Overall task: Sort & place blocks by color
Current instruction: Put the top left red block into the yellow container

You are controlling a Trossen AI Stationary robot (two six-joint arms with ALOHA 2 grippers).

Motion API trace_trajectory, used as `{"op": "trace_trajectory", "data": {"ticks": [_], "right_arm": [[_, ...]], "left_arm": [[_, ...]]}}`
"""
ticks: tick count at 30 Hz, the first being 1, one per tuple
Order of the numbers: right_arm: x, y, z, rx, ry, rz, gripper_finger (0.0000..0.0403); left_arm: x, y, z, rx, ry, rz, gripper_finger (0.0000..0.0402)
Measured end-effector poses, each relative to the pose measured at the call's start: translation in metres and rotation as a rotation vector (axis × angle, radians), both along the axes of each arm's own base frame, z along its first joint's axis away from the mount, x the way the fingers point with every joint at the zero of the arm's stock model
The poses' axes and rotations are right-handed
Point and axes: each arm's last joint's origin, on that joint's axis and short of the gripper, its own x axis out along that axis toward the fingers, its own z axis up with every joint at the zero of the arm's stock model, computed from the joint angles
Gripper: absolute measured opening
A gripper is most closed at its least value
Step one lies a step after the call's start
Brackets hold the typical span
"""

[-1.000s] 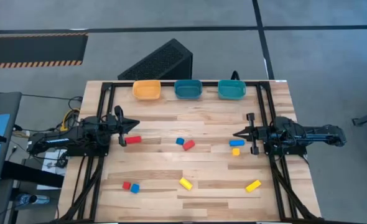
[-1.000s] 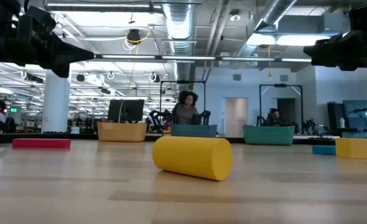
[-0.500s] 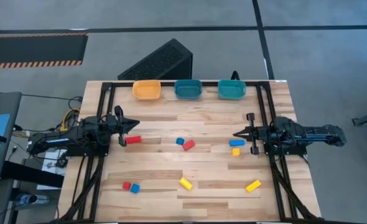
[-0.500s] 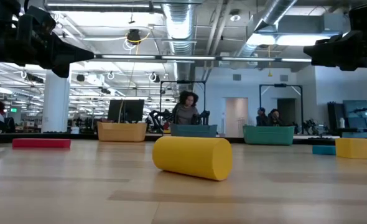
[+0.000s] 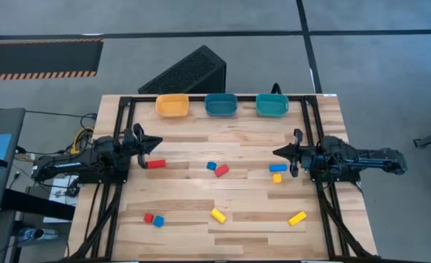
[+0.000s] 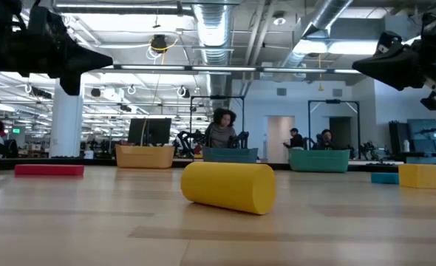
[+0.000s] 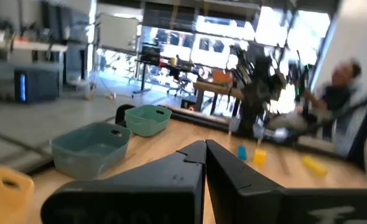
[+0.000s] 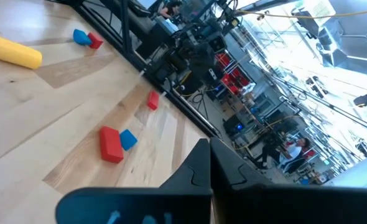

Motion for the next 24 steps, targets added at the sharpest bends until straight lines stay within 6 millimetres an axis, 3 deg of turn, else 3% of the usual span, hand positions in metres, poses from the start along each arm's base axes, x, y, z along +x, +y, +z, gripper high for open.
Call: {"op": "trace_trajectory", "data": {"ticks": [10,14,20,24], "right_arm": [[0.0,0.0,0.003,0.008,-0.034,-0.001,0.0007],[0.0,0.0,0.005,0.014,-0.047,0.003,0.0007],[-0.001,0.002,0.008,0.345,-0.076,0.1,0.0007],[-0.004,0.001,0.024,0.542,-0.244,0.113,0.0007]], "left_arm": [[-0.007,0.01,0.009,-0.462,-0.317,0.313,0.0],[-0.006,0.01,0.008,-0.548,-0.35,0.296,0.0],[-0.004,0.008,0.001,-0.564,-0.262,0.245,0.0],[-0.004,0.009,-0.001,-0.562,-0.239,0.288,0.0]]}}
